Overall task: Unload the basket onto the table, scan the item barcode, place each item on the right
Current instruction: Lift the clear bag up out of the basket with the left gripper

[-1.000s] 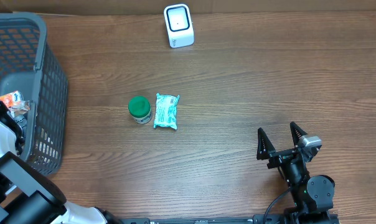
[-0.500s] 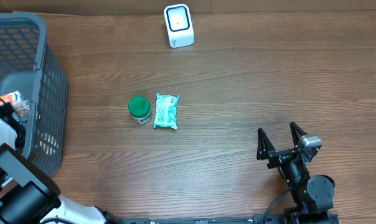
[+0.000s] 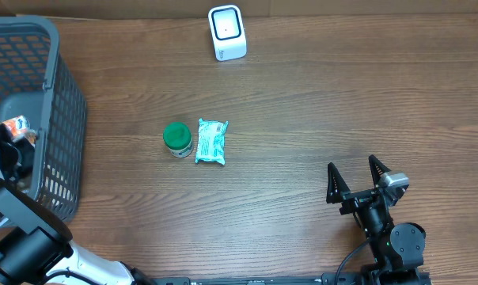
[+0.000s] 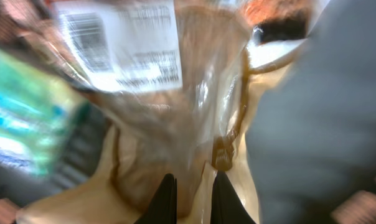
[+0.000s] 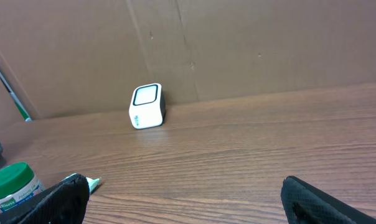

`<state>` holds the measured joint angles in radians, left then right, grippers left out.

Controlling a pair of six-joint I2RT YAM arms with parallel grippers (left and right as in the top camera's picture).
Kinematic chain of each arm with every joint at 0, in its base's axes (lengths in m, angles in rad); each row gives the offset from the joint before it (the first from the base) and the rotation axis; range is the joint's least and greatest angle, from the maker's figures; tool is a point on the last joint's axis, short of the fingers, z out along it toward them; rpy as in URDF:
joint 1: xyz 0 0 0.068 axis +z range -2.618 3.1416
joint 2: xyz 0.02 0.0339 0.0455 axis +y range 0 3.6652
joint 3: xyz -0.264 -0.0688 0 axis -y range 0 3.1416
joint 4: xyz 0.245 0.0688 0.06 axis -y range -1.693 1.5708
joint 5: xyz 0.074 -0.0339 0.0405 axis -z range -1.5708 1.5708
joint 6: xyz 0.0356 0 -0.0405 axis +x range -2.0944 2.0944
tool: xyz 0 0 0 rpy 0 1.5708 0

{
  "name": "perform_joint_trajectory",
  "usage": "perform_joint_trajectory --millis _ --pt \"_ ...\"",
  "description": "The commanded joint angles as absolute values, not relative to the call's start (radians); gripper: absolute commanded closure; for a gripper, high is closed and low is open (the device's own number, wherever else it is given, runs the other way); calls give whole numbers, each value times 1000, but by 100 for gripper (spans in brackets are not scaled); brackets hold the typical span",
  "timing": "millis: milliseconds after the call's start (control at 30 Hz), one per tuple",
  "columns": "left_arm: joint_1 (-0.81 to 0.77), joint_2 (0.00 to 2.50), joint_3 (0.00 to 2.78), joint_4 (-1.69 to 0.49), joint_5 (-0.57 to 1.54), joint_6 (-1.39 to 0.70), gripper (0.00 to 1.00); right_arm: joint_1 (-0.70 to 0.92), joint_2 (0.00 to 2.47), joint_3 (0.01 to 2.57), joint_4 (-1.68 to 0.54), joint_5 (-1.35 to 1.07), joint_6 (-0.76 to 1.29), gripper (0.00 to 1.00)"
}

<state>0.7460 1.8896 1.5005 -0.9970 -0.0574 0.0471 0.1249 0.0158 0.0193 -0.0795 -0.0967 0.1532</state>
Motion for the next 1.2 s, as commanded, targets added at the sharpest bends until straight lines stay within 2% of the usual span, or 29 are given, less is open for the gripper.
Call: perform_joint_trajectory --millis 0,200,333,400,500,767,1067,1167 --pt "716 1888 1696 -1092 24 -9 96 122 12 8 -75 -88 148 0" --pt "674 1879 1924 -1233 85 -39 96 122 12 8 -75 -88 148 0" --pt "667 1878 1926 -1288 -4 -87 95 122 12 8 -75 -88 148 0" --pt "678 1878 1871 -1299 -51 -116 78 122 12 8 -75 -88 148 0" --pt "710 1879 1768 -1292 -67 -136 60 122 12 8 -75 -88 148 0" --pt "792 1879 1519 -1159 -108 -112 41 122 12 8 -75 -88 148 0" --pt "785 1879 1451 -1055 -115 -44 0 122 12 8 -75 -88 148 0" --pt "786 1879 1410 -1028 -141 -44 0 122 12 8 -75 -88 148 0"
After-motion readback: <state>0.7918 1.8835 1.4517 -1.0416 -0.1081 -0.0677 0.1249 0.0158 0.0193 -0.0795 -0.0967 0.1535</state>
